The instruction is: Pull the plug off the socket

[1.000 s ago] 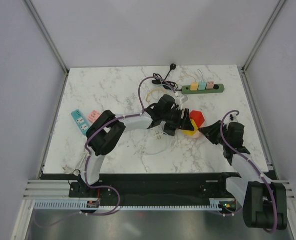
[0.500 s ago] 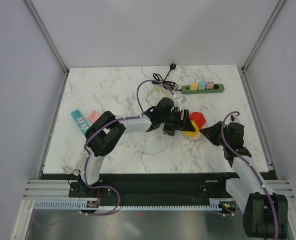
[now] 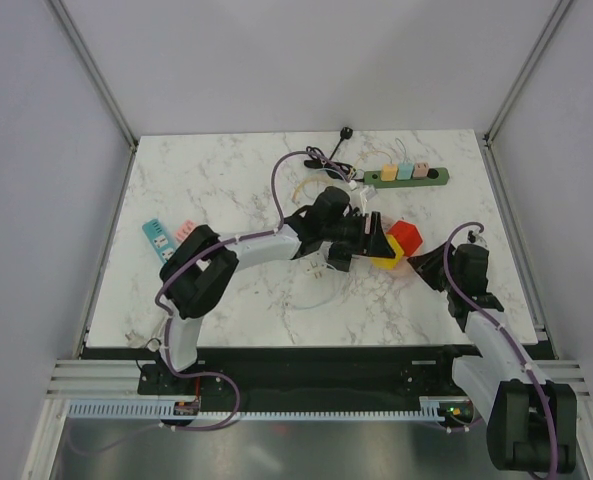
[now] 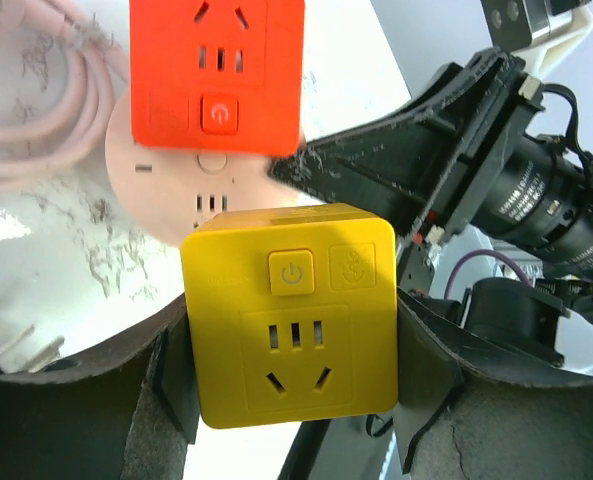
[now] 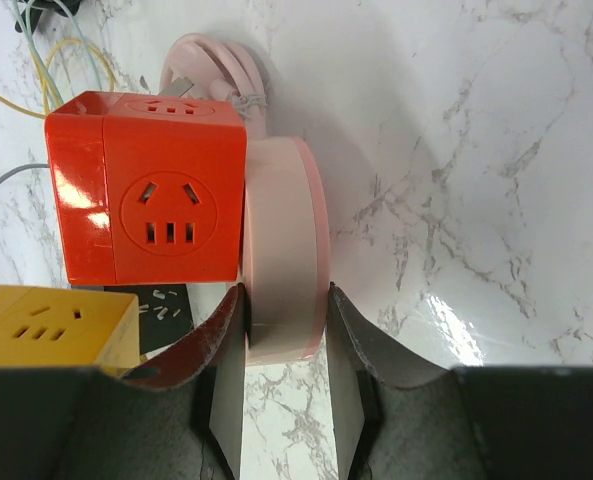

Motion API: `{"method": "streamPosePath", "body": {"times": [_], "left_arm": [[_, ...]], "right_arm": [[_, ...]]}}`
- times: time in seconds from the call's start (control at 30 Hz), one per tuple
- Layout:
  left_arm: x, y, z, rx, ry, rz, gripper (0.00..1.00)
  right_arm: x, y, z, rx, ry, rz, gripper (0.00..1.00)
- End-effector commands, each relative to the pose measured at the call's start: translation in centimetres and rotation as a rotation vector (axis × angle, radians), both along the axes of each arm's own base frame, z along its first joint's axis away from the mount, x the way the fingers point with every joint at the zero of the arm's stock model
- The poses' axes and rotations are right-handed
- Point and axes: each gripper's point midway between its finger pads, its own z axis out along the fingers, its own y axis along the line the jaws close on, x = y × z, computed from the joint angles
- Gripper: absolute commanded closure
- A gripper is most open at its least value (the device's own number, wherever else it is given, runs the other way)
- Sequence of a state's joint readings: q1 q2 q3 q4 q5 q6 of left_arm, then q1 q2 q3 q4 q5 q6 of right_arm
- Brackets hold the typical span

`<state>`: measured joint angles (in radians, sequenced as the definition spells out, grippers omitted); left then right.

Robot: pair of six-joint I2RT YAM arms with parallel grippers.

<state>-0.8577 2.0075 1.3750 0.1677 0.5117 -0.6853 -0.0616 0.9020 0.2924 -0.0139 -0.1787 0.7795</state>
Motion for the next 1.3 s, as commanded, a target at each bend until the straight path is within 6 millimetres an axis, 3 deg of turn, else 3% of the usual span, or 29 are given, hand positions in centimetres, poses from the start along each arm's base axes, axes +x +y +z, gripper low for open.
{"method": "streamPosePath", "body": {"times": [0.0, 0.13, 0.2, 0.23, 0.27, 0.33, 0.37, 0.4, 0.43, 0.47, 0.67, 0.77, 0.9, 1.0, 1.13, 1.27], "left_arm": [[-0.6, 0.5, 4.9, -0.076, -0.07, -0.022, 0.98], [-0.8, 3.0, 7.4, -0.012, -0.214, 0.003, 0.98], [-0.6, 4.5, 7.3, 0.055, -0.279, 0.017, 0.98], [-0.5, 5.9, 6.4, 0.131, -0.282, 0.047, 0.98], [-0.4, 7.0, 7.2, 0.155, -0.333, 0.051, 0.98], [-0.1, 9.6, 6.1, 0.264, -0.344, 0.096, 0.98], [-0.2, 10.7, 6.6, 0.288, -0.376, 0.109, 0.98], [-0.3, 11.9, 5.8, 0.33, -0.373, 0.121, 0.98], [0.0, 15.5, 4.3, 0.457, -0.375, 0.18, 0.98], [0.0, 15.6, 4.8, 0.45, -0.382, 0.183, 0.98], [-0.9, 21.4, -0.2, 0.597, -0.27, 0.262, 0.95], [-1.2, 22.8, -2.4, 0.635, -0.203, 0.286, 0.91], [-1.1, 22.8, -4.2, 0.661, -0.145, 0.282, 0.89], [-0.5, 22.5, -5.0, 0.673, -0.114, 0.293, 0.81], [0.3, 22.2, -5.8, 0.684, -0.091, 0.306, 0.61], [0.7, 21.7, -6.1, 0.68, -0.068, 0.306, 0.52]], "right_arm": [[-3.1, -2.9, -4.2, -0.14, 0.168, -0.087, 1.0], [-2.7, -2.6, -3.3, -0.147, 0.124, -0.059, 1.0], [-2.6, -2.5, -3.1, -0.145, 0.11, -0.047, 1.0], [-2.6, -2.4, -3.0, -0.145, 0.105, -0.044, 1.0], [-2.6, -2.4, -3.0, -0.144, 0.103, -0.041, 1.0], [-2.5, -2.3, -2.9, -0.141, 0.098, -0.034, 1.0], [-2.6, -2.2, -3.0, -0.14, 0.102, -0.029, 1.0], [-2.5, -2.1, -2.9, -0.139, 0.1, -0.025, 1.0], [-2.6, -2.0, -3.1, -0.137, 0.105, -0.017, 1.0], [-2.5, -2.0, -3.0, -0.137, 0.103, -0.017, 1.0], [-2.5, -1.7, -2.8, -0.129, 0.095, -0.001, 1.0], [-2.5, -1.5, -2.9, -0.122, 0.094, 0.008, 1.0], [-2.5, -1.3, -2.9, -0.116, 0.094, 0.02, 1.0], [-2.5, -1.1, -2.8, -0.111, 0.089, 0.032, 1.0], [-2.6, -0.8, -2.7, -0.102, 0.083, 0.045, 1.0], [-2.6, -0.7, -2.7, -0.098, 0.081, 0.052, 1.0]]}}
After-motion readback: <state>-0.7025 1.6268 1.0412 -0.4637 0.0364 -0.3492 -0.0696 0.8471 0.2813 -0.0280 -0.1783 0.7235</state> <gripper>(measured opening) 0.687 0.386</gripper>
